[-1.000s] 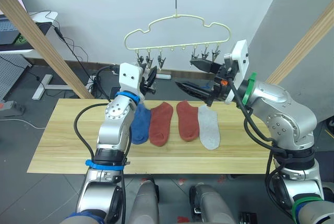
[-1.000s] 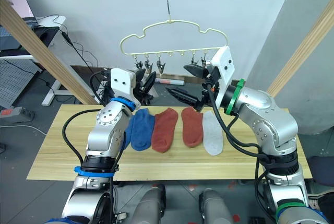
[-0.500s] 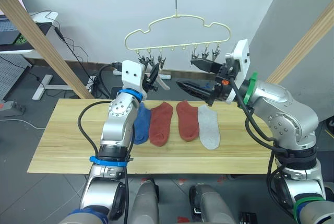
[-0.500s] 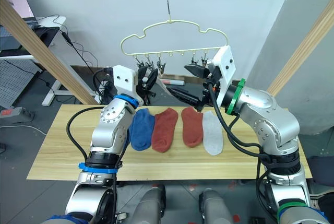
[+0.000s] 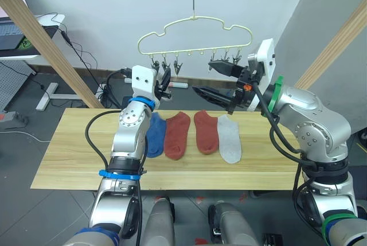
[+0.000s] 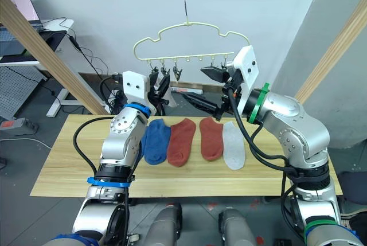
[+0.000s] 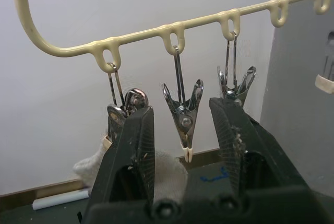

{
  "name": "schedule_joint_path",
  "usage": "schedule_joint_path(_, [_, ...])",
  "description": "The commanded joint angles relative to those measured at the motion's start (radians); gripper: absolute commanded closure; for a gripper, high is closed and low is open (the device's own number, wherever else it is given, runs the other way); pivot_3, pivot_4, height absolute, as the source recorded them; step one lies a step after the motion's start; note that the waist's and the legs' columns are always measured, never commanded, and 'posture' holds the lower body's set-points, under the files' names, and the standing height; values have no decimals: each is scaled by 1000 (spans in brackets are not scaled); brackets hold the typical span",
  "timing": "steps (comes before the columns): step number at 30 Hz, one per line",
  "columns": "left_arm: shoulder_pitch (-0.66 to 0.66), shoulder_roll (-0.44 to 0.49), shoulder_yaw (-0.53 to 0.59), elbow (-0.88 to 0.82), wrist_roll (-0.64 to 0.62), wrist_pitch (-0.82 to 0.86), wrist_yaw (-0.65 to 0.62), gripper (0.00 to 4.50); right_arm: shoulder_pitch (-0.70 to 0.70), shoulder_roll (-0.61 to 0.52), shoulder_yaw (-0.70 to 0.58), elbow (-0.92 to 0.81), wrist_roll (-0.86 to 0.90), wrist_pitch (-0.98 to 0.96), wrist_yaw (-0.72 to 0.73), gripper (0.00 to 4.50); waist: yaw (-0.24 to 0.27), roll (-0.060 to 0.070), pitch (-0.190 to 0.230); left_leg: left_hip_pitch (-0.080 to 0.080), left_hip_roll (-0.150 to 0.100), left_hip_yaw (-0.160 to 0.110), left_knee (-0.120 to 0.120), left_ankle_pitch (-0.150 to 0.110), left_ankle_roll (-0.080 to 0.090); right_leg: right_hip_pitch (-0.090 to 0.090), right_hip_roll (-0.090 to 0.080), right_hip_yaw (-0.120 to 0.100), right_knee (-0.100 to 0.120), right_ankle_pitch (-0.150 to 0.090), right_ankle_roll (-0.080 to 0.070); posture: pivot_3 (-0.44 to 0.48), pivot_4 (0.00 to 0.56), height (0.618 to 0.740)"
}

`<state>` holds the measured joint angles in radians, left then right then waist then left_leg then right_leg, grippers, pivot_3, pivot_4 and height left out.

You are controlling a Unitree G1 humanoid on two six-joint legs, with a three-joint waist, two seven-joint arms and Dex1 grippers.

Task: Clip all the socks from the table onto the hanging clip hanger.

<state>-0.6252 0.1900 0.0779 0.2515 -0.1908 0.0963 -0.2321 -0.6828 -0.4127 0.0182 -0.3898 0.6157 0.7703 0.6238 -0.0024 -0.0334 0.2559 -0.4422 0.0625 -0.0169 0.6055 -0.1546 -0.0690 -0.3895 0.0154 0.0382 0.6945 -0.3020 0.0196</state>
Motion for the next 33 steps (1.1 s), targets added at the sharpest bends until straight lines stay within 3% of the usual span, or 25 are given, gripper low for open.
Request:
schedule_joint_path(1, [-37, -8, 4, 9, 6, -36, -6, 2638, -11, 0, -28, -40, 20, -20, -7, 0, 0, 0, 0, 0, 0, 0, 1, 0, 0, 0, 0, 0, 1, 0, 0, 11, 207, 740])
schedule_joint_path(19, [-129, -13, 17, 174, 35, -146, 14, 2638, -21, -7, -30, -31, 18, -25, -11, 0, -3, 0, 0, 0, 0, 0, 2, 0, 0, 0, 0, 0, 2, 0, 0, 0, 213, 740])
schedule_joint_path(33, [-134, -11, 13, 193, 69, -179, 29, 2638, -16, -3, -29, -38, 19, -24, -18, 0, -3, 0, 0, 0, 0, 0, 2, 0, 0, 0, 0, 0, 2, 0, 0, 0, 208, 740])
